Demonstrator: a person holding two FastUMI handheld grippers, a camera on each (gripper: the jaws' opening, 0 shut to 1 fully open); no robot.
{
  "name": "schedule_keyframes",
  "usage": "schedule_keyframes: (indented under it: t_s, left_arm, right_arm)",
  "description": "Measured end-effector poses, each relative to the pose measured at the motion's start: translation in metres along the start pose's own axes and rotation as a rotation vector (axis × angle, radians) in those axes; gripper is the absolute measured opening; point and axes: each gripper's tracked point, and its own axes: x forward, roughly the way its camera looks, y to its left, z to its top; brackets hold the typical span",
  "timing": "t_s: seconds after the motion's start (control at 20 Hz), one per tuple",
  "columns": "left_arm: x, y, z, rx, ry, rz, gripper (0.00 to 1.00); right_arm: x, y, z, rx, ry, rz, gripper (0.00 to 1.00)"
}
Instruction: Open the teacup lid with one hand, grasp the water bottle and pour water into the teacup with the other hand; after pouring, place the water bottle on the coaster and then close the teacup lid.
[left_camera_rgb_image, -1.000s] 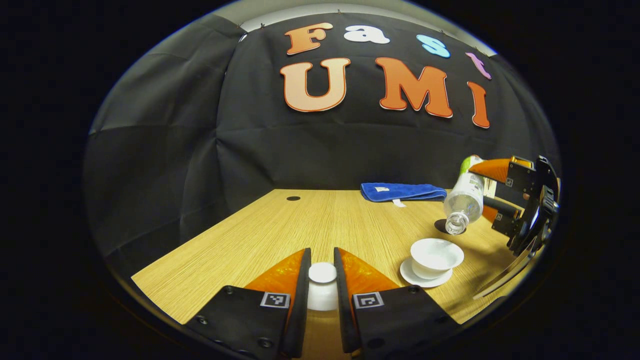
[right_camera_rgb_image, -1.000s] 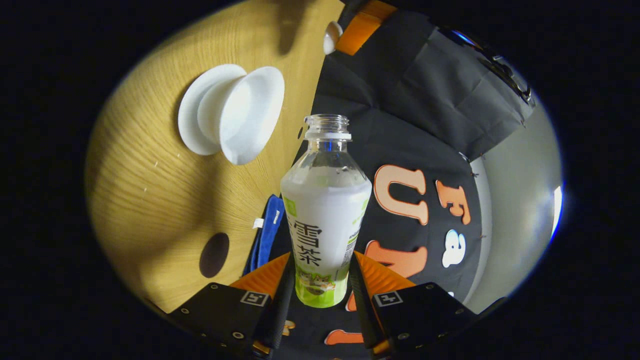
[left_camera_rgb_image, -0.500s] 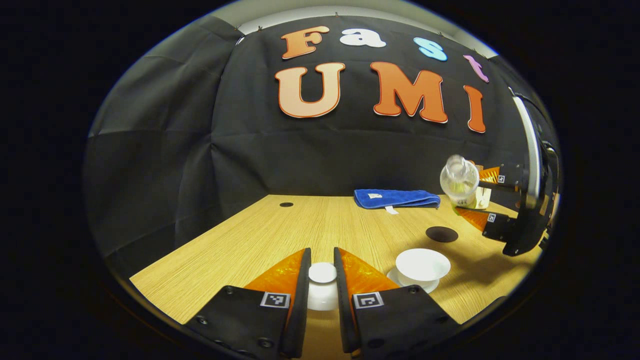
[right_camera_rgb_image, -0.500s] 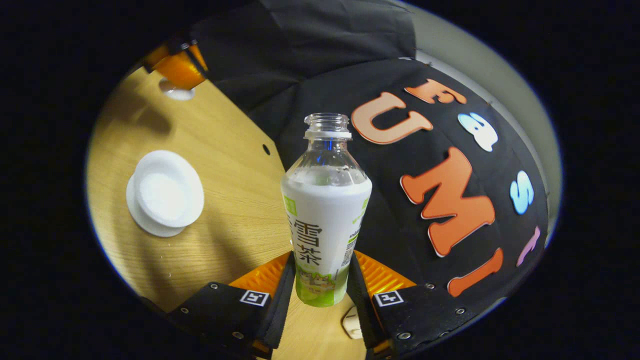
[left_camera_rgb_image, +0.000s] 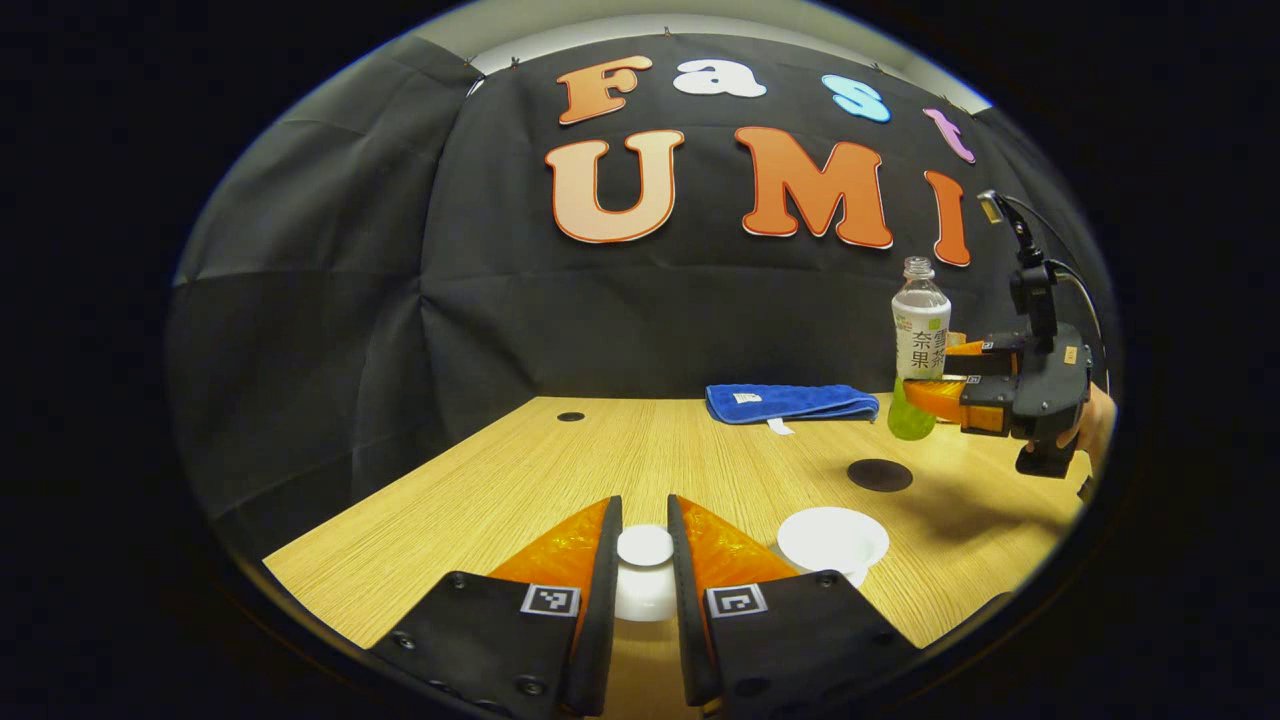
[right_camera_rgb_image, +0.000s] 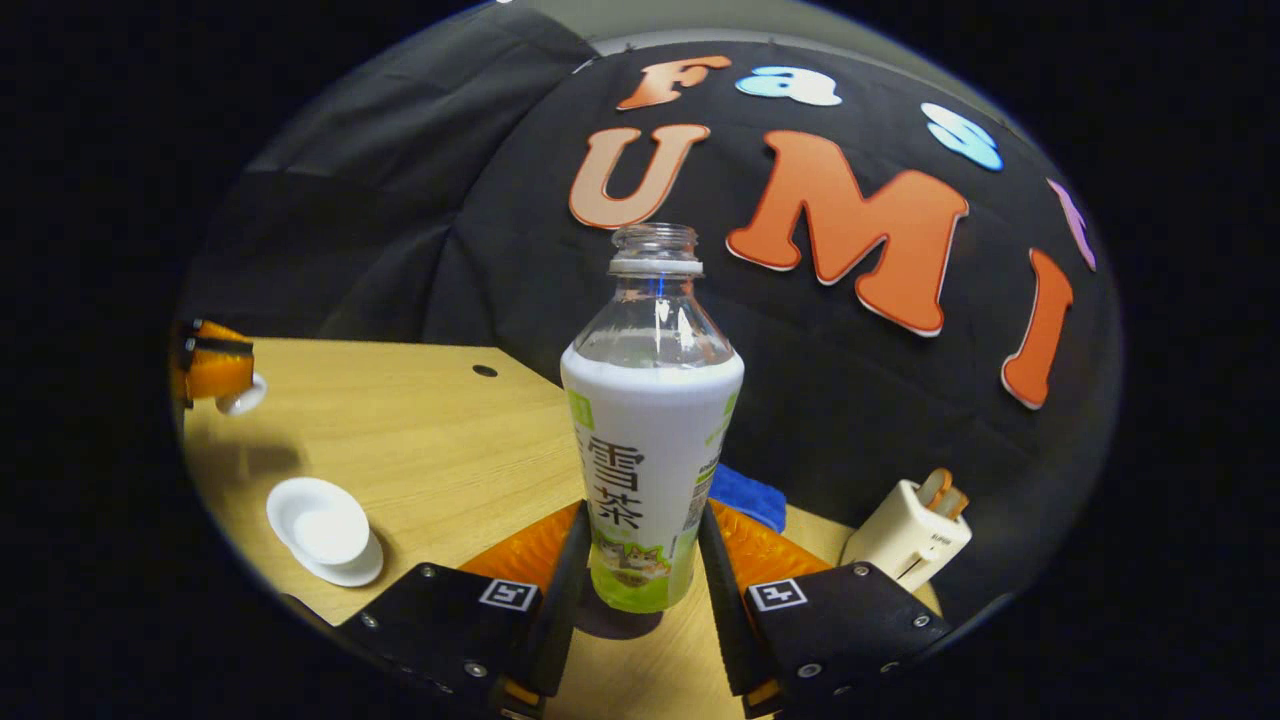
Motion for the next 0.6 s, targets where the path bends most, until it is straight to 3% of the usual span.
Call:
schedule_keyframes:
  t_s: [0.15,0.6]
  left_arm:
    - [-0.002,-0.001,-0.001,0.004,0.0,0.005,0.3]
    - [-0.001,-0.006,0.001,-0.007,0.0,-0.005,0.29]
  right_arm:
    - [0.01,0.0,-0.01,0.099,0.029,0.007,0.6]
    - [0.033,0.0,-0.057,0.208,0.149,0.021,0.62]
